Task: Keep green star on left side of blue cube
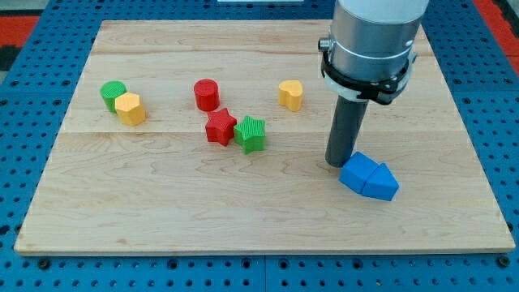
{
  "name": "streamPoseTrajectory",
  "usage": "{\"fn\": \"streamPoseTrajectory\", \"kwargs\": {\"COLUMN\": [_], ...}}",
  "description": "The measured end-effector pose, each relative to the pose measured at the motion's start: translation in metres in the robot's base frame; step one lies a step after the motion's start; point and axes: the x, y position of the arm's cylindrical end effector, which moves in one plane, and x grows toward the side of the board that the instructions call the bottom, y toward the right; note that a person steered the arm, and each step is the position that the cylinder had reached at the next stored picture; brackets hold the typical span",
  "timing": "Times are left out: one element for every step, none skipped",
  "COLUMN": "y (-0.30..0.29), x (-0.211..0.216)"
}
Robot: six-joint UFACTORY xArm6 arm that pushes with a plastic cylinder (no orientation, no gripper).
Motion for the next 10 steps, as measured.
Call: {"fn": "streamPoseTrajectory", "kwargs": {"y": [-0.022,-0.065,-0.112,-0.159,-0.162,-0.167,-0.168,-0.170,-0.174,-0.172], "x": [-0.015,-0.007,0.033,0.030,0.030,0.030,0.030,0.030,0.022,-0.034]}}
